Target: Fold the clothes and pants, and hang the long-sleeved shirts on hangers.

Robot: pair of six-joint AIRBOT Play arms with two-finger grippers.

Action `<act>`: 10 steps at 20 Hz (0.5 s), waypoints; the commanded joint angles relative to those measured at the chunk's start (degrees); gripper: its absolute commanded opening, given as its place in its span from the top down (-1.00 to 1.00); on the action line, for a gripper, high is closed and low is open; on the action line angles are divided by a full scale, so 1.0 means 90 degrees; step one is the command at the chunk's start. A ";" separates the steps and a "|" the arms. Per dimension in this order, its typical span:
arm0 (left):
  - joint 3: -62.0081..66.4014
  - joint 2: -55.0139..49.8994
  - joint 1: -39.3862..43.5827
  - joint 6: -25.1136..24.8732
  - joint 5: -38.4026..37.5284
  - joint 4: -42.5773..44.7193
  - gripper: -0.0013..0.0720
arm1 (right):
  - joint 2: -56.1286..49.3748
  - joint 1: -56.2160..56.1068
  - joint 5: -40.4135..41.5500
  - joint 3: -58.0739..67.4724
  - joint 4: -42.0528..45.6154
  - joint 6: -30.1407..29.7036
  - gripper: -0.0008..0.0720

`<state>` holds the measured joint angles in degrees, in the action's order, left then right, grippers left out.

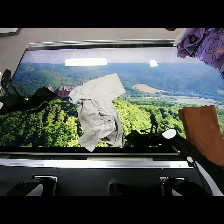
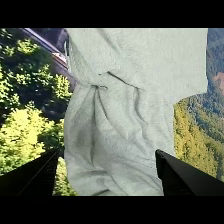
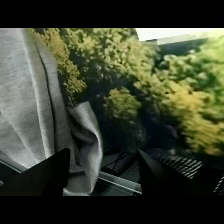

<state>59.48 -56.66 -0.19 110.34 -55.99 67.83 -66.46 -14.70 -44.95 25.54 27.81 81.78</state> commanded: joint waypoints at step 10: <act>0.0007 -0.1105 -0.0432 -0.0097 0.0260 -0.0172 -0.98 | -0.0806 -0.0721 0.0517 -0.0095 -0.2620 -0.1729 0.89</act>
<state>59.51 -61.67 -2.39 110.45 -55.46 67.77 -74.04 -20.82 -40.23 24.71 5.91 68.40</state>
